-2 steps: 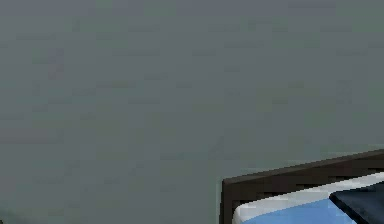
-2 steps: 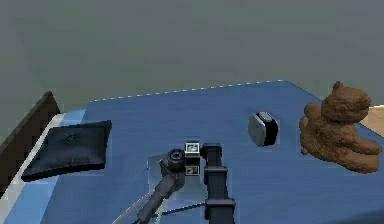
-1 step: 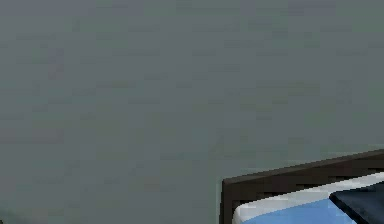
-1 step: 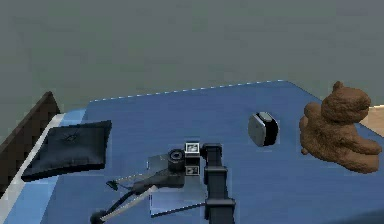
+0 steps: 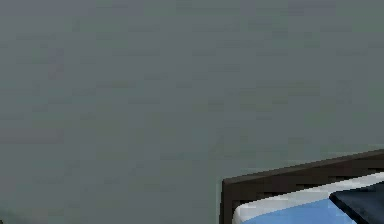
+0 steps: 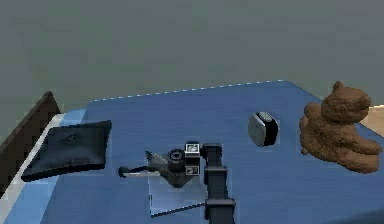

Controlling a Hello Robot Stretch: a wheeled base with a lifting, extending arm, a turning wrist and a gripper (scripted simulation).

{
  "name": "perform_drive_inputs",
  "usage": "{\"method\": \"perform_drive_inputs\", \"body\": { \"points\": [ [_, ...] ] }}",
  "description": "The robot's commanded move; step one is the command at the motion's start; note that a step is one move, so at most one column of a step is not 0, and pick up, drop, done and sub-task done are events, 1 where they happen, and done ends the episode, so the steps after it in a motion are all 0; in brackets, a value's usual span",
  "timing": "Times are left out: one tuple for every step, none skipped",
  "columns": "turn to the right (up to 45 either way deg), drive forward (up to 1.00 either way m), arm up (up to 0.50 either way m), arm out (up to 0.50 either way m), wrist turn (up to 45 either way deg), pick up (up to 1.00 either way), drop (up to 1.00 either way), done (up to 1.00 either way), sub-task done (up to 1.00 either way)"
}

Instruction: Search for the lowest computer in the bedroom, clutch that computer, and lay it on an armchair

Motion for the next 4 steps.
{"method": "perform_drive_inputs", "body": {
  "points": [
    [0.0, 0.0, -0.3, 0.0, 0.0, 0.0, 0.0, 0.0, 0.0],
    [0.0, 0.0, 0.0, 0.0, 0.0, 1.0, 0.0, 0.0, 0.0],
    [0.0, 0.0, 0.1, 0.0, 0.0, 0.0, 0.0, 0.0, 0.0],
    [0.0, 0.0, 0.38, 0.0, 0.0, 0.0, 0.0, 0.0, 0.0]
  ]
}}
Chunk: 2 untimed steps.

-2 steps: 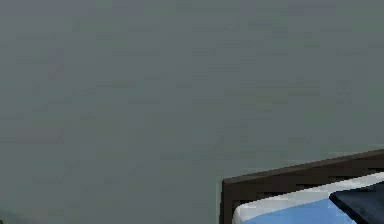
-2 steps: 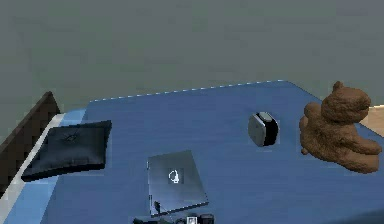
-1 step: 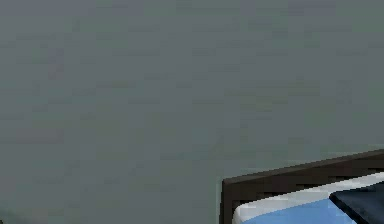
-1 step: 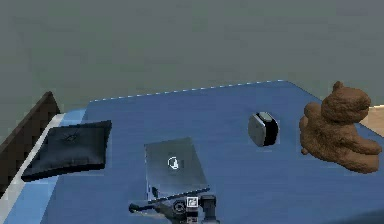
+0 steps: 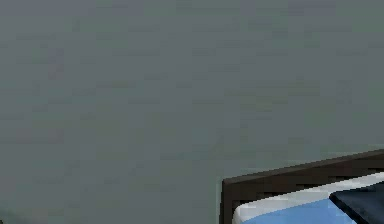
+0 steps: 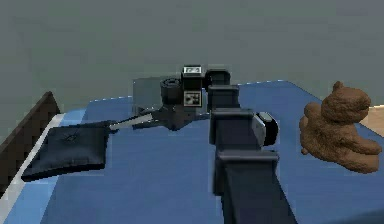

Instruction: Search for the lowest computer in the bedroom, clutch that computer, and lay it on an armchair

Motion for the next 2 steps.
{"method": "perform_drive_inputs", "body": {
  "points": [
    [0.0, 0.0, 0.0, 0.0, -45.0, 0.0, 0.0, 0.0, 0.0],
    [0.0, 0.0, 0.0, 0.0, -36.0, 0.0, 0.0, 0.0, 0.0]
  ]
}}
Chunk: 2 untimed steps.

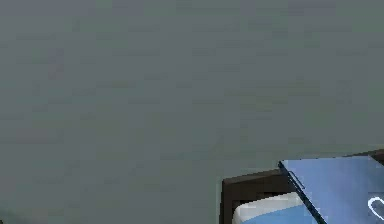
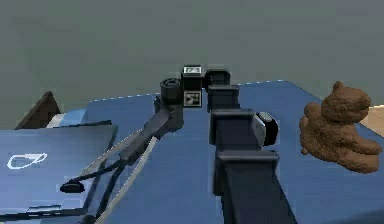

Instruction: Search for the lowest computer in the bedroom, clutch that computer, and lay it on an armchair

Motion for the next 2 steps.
{"method": "perform_drive_inputs", "body": {
  "points": [
    [0.0, 0.0, 0.0, -0.22, 0.0, 0.0, 0.0, 0.0, 0.0],
    [-45.0, 0.0, 0.0, 0.0, 0.0, 0.0, 0.0, 0.0, 0.0]
  ]
}}
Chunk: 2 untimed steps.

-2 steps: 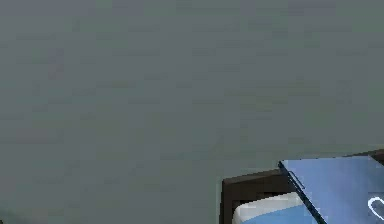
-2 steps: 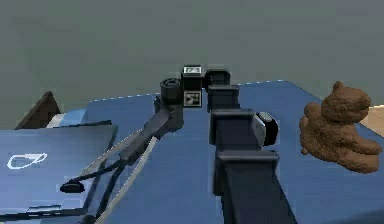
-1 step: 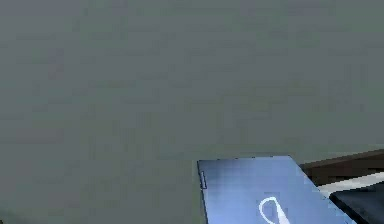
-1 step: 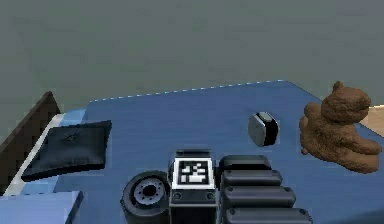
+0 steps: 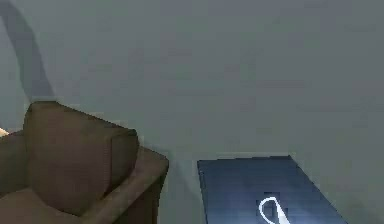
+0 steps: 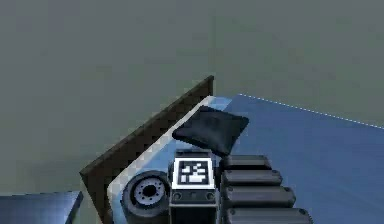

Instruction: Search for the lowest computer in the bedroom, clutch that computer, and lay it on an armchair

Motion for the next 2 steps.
{"method": "perform_drive_inputs", "body": {
  "points": [
    [-45.0, 0.0, 0.0, 0.0, 0.0, 0.0, 0.0, 0.0, 0.0],
    [-45.0, 0.0, 0.0, 0.0, 0.0, 0.0, 0.0, 0.0, 0.0]
  ]
}}
